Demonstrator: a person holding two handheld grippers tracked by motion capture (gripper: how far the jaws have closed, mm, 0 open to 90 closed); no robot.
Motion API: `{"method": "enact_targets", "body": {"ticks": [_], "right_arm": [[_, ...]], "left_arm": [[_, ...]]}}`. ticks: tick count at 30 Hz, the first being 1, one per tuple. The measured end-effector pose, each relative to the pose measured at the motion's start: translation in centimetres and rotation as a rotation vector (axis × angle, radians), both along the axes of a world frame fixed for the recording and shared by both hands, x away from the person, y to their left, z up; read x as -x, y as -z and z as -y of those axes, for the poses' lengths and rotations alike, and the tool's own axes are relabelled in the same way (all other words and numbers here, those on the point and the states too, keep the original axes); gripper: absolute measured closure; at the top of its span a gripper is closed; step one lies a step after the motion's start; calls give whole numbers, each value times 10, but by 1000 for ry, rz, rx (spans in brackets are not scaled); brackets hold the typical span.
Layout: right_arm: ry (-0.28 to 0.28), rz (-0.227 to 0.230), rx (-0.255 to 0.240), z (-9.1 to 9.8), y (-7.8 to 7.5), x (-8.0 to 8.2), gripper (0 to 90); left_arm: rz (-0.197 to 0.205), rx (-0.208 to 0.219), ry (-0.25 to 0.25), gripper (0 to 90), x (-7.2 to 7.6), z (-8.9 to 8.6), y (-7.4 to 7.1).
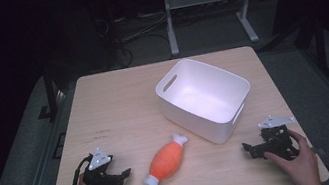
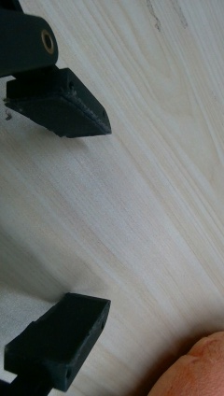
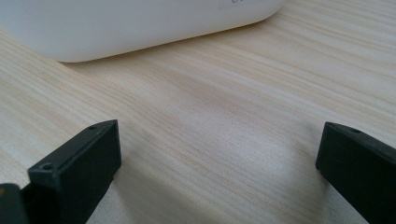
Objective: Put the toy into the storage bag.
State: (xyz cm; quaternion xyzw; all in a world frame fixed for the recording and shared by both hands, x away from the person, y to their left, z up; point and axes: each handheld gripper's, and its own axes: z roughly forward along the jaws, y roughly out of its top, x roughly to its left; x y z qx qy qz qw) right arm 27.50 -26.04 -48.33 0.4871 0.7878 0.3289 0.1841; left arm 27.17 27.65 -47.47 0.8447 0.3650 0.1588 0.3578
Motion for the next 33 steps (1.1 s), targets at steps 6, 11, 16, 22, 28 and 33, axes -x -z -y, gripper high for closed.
{"method": "enact_targets", "body": {"ticks": [6,11,16,22,28,33], "right_arm": [[1,-1,-1,0,0,0,0],[1,1,0,0,0,0,0],[1,-1,0,0,0,0,0],[-1,1,1,0,0,0,0],[-1,1,1,0,0,0,0],[-1,1,1,0,0,0,0]], "left_arm": [[3,2,-1,143,0,-1,0],[-28,24,17,287,0,-1,-7],[-73,52,67,560,3,5,-20],[-104,76,144,886,11,17,-40],[-116,106,182,897,19,32,-53],[-123,103,220,897,26,46,-57]]}}
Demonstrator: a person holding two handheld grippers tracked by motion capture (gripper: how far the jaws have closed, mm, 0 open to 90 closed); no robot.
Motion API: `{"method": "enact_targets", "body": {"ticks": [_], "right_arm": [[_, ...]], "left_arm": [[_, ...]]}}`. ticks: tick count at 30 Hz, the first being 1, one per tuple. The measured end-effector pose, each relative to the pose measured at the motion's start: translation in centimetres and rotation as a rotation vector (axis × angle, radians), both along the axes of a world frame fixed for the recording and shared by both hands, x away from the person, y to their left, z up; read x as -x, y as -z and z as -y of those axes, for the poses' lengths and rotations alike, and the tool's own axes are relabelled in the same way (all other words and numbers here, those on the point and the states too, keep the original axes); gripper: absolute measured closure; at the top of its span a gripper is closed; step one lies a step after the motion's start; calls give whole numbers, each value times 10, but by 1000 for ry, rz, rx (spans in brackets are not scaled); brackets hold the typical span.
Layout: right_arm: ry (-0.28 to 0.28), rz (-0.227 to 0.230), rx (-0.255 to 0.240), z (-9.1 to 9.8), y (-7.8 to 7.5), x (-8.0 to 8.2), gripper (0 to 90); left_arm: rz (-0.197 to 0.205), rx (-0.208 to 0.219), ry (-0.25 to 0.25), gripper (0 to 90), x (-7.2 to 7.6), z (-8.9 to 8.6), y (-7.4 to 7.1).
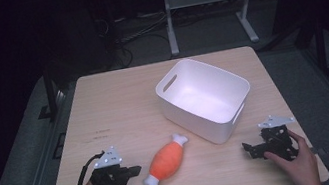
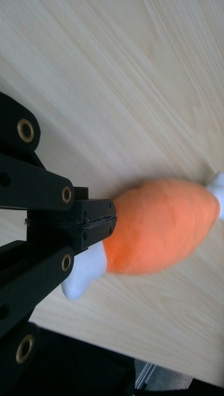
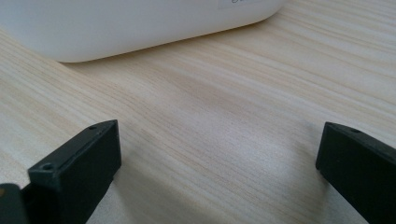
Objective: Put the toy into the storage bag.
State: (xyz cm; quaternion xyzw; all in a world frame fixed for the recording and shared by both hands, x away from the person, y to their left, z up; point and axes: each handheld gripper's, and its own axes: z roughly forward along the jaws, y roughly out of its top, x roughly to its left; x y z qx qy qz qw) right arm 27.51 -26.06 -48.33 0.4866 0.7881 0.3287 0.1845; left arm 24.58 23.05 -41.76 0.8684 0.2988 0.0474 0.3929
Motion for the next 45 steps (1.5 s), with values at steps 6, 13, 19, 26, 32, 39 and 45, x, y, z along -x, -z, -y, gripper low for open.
{"method": "enact_targets", "body": {"ticks": [6,13,19,26,32,39,45], "right_arm": [[0,0,0,0,0,0,0],[1,0,-2,0,0,0,0],[3,-1,-3,0,0,0,0],[3,-2,-3,0,0,0,0],[3,-2,-3,0,0,0,0],[4,-2,-3,0,0,0,0],[4,-2,-3,0,0,0,0]], "left_arm": [[-20,1,42,898,6,14,0],[-41,-1,96,897,15,32,1],[-66,-17,133,897,21,44,6],[-94,-40,169,897,24,55,13],[-120,-74,171,898,22,57,22],[-120,-89,134,897,19,52,24],[-113,-100,117,898,16,46,22]]}}
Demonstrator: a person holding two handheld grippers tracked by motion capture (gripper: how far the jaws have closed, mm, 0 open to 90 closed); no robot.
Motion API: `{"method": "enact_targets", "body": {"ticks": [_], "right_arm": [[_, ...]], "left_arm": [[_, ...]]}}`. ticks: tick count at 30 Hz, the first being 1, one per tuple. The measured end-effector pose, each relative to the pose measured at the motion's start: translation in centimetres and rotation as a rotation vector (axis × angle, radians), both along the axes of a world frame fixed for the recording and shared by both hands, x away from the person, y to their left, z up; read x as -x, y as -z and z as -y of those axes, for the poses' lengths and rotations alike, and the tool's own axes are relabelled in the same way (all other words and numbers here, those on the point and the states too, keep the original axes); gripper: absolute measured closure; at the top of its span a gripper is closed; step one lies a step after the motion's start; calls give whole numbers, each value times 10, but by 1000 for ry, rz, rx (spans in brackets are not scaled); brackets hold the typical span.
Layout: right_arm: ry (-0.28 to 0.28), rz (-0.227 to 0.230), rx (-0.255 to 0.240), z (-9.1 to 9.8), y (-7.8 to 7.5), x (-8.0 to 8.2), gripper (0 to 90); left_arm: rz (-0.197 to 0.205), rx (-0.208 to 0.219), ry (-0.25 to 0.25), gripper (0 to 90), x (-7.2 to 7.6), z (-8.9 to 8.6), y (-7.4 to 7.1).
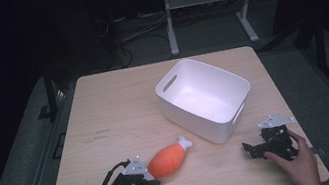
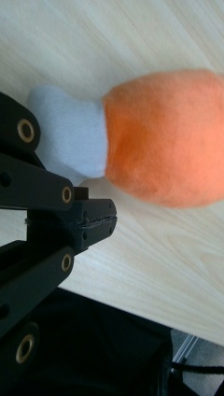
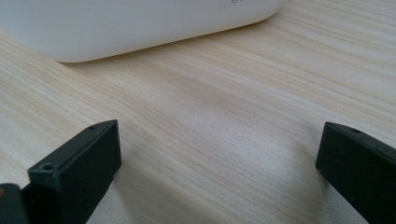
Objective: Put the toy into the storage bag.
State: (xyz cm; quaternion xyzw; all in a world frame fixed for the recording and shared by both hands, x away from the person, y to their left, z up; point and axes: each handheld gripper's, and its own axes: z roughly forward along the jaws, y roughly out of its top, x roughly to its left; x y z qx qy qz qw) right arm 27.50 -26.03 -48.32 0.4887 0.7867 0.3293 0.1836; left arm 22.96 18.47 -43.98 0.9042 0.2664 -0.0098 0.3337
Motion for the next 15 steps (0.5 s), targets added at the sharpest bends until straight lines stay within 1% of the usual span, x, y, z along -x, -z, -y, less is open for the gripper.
{"method": "enact_targets", "body": {"ticks": [4,7,9,12,14,15], "right_arm": [[0,1,0,0,0,0,0],[0,1,0,0,0,0,0],[0,1,0,0,0,0,0],[-3,2,2,0,0,0,0],[-4,2,4,0,0,0,0],[-3,2,3,0,0,0,0]], "left_arm": [[3,8,-22,897,-1,-4,0],[8,19,-21,898,-1,-5,-3],[16,21,-11,897,0,-5,-7],[23,46,-11,897,0,-6,-13],[29,53,-6,897,-1,-7,-19],[38,64,-4,896,-3,-9,-24]]}}
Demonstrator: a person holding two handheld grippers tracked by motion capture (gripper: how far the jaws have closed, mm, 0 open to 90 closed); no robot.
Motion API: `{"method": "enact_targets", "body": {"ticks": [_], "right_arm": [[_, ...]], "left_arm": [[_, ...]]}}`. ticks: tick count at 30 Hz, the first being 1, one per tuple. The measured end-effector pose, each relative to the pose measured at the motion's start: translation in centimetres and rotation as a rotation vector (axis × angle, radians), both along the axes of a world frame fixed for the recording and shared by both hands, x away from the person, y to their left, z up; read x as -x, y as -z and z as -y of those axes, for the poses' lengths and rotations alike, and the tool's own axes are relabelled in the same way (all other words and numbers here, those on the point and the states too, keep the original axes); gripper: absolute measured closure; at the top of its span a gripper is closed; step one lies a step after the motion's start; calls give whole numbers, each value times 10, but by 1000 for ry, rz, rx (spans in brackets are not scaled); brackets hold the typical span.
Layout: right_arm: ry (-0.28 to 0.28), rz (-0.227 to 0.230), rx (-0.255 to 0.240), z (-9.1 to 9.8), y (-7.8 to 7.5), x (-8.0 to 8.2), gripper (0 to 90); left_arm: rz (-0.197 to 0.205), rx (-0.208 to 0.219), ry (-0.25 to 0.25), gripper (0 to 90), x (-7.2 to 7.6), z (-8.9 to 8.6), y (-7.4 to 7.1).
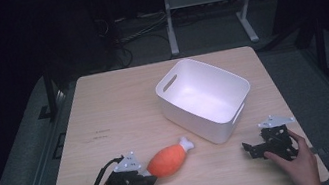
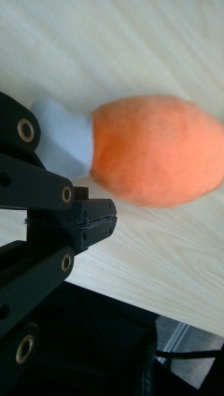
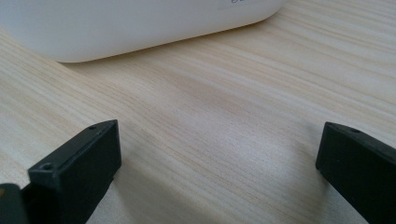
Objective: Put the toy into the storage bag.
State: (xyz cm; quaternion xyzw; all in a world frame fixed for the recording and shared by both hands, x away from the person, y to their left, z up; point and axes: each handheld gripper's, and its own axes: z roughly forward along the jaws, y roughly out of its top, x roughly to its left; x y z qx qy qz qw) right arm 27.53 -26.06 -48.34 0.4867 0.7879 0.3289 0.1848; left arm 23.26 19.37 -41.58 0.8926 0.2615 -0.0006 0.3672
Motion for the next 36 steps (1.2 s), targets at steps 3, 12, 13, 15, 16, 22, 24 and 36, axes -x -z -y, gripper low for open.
{"method": "enact_targets", "body": {"ticks": [3,12,13,15,16,22,24,36], "right_arm": [[0,0,0,0,0,0,0],[0,0,0,0,0,0,0],[0,0,0,0,0,0,0],[0,0,0,0,0,0,0],[0,0,0,0,0,0,0],[0,0,0,0,0,0,0],[0,0,0,0,0,0,0],[0,1,0,0,0,0,0]], "left_arm": [[9,8,-1,852,-3,-1,-5],[51,-17,-2,578,-17,1,-22],[52,-21,-2,548,-19,1,-24],[61,-29,-4,483,-24,1,-26],[66,-36,2,457,-28,1,-27],[61,-55,28,251,-37,10,-25],[65,-63,35,238,-39,11,-25],[58,-107,45,132,-52,27,-20]]}}
